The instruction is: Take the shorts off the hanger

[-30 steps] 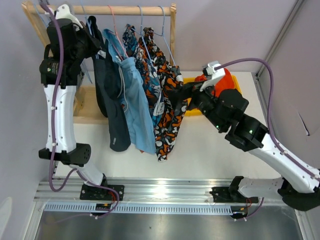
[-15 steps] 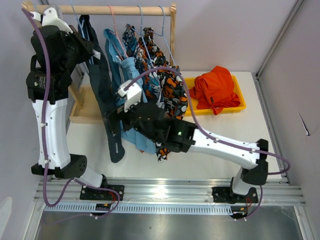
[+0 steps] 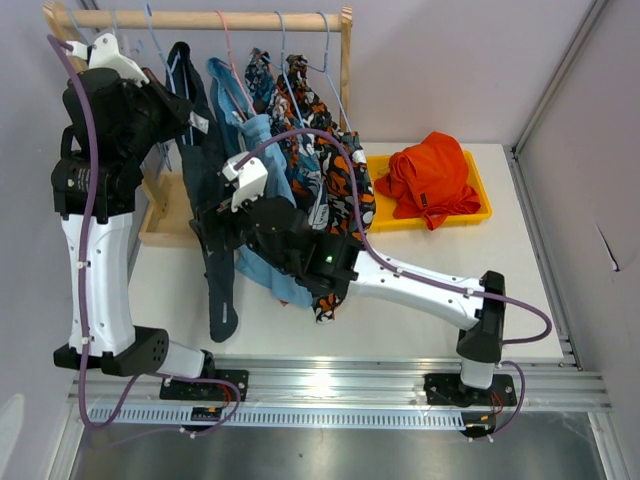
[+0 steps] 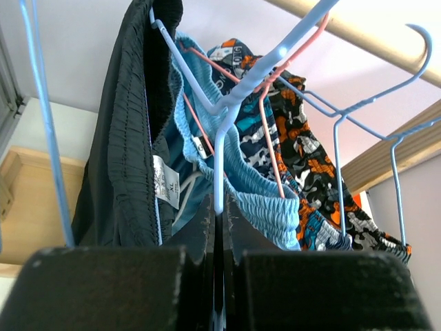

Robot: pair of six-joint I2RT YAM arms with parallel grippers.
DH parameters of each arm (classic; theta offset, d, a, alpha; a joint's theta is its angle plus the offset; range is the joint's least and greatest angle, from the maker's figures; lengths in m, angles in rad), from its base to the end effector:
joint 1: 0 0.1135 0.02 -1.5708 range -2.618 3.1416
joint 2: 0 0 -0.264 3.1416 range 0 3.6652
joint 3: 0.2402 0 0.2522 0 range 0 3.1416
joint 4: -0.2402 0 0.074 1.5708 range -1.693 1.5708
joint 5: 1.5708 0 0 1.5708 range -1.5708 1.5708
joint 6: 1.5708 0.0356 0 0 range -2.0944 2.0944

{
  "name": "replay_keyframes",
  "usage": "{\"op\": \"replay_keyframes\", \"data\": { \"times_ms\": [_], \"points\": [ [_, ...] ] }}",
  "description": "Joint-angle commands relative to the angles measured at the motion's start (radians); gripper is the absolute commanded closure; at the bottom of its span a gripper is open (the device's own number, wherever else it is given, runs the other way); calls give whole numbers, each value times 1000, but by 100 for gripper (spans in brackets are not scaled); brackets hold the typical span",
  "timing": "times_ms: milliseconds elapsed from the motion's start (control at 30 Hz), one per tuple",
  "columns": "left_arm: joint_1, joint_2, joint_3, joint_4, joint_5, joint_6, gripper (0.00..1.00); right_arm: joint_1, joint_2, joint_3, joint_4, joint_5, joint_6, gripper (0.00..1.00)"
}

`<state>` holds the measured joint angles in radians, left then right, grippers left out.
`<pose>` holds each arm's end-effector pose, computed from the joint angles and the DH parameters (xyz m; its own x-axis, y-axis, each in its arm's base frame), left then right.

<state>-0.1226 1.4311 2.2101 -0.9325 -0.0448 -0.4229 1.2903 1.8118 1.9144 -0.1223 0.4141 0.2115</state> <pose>0.2222 -0.0258 0.5730 -0.1705 -0.3921 -0.9040 0.0091 0.9168 -0.3993 0.1320 0.4064 0.4525 -0.1666 0.1159 -0.9792 -0.7501 0.6297 0.2021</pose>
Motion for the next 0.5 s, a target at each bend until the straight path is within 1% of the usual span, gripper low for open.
{"op": "replay_keyframes", "data": {
  "times_ms": [0, 33, 67, 100, 167, 200, 267, 467],
  "points": [
    [-8, -52, -24, 119, 31, -28, 100, -9, 58, 69, 85, 0, 14, 17],
    [-8, -51, -18, 120, 33, -31, 100, -11, 69, 78, 82, -12, 14, 29],
    [-8, -49, -13, 116, 34, -34, 100, -13, 78, 90, 75, -17, 15, 55],
    [-8, -43, 2, 113, 36, -36, 100, -13, 93, 94, 67, -29, 19, 63],
    [-8, -35, 22, 106, 37, -40, 100, -9, 98, 84, 44, -52, 31, 93],
    [-8, -28, 34, 104, 37, -40, 100, -8, 98, 77, 33, -49, 40, 100],
    [-8, -20, 57, 100, 37, -34, 100, 1, 77, 42, 30, -41, 55, 100],
    [-8, 25, 117, 78, 0, 3, 100, 81, -63, -182, 21, 40, 77, 100]
  ]
}}
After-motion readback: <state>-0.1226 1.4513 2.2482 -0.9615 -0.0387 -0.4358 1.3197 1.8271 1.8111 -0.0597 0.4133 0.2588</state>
